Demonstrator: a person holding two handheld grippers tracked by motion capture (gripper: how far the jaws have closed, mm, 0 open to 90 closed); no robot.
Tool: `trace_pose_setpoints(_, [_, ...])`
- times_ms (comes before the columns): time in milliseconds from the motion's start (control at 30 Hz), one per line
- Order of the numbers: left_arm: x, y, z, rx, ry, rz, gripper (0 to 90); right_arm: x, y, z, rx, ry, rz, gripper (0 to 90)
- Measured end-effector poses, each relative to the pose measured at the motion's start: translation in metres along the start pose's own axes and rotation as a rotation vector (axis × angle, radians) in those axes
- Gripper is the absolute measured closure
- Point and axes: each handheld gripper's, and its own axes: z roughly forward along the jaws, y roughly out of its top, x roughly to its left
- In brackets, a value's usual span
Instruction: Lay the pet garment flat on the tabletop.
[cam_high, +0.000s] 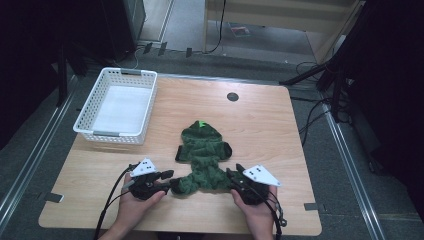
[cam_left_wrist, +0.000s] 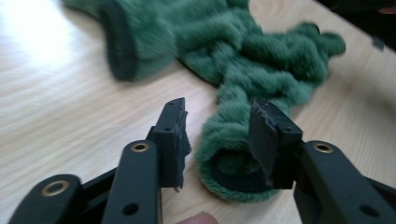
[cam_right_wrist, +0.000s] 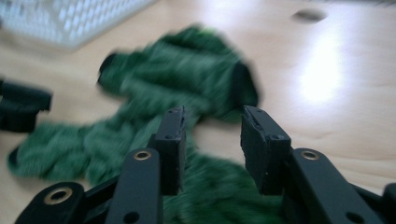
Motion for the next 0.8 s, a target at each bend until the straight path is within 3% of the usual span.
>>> trace_pose_setpoints(33, [-0.001,-0.001,0.001,0.009,-0.003,0.006,65.2,0.000,-0.004,0.007,0.030,0.000,0.003,62.2])
trace_pose_setpoints(67, [-0.001,-0.001,0.001,0.025,-0.027,0.017,75.7,-0.004,-0.009,0.013,0.066,0.028,0.050,62.8])
trace_pose_setpoints(100, [-0.002,-0.001,0.002,0.041,-0.026,0.030,80.3,-0.007,-0.012,0.014,0.084,0.044,0.083,63.2])
trace_pose_setpoints(133, [-0.002,0.000,0.002,0.057,-0.008,0.042,80.3,-0.007,-0.012,0.014,0.084,0.044,0.083,63.2])
trace_pose_setpoints(167, [0.000,0.000,0.002,0.066,-0.014,0.038,85.4,-0.012,-0.017,0.015,0.115,0.062,0.123,64.2])
trace_pose_setpoints(333, [0.009,0.000,-0.003,0.078,0.004,0.007,88.9,-0.013,-0.023,0.014,0.167,0.079,0.149,64.9])
trace_pose_setpoints(467, [0.011,0.002,-0.010,0.036,-0.008,-0.022,78.7,-0.010,-0.020,0.012,0.150,0.078,0.136,63.3])
trace_pose_setpoints(500, [0.012,0.008,-0.014,-0.012,-0.022,-0.052,69.9,-0.008,-0.012,0.008,0.111,0.081,0.109,60.3])
trace_pose_setpoints(600, [0.008,0.018,-0.012,-0.038,-0.005,-0.076,59.6,-0.010,0.003,0.014,0.087,0.097,0.093,58.4])
trace_pose_setpoints(633, [0.005,0.023,-0.007,-0.031,0.004,-0.077,59.6,-0.010,0.003,0.014,0.087,0.097,0.093,58.4])
trace_pose_setpoints(667, [0.000,0.029,-0.001,-0.011,0.015,-0.074,54.5,-0.009,0.013,0.024,0.112,0.109,0.074,57.5])
trace_pose_setpoints(700, [-0.005,0.035,0.008,0.023,0.027,-0.053,54.5,-0.009,0.013,0.024,0.112,0.109,0.074,57.5])
trace_pose_setpoints(800, [-0.021,0.045,0.036,0.104,0.061,-0.016,47.2,-0.002,0.019,0.053,0.199,0.141,0.036,56.0])
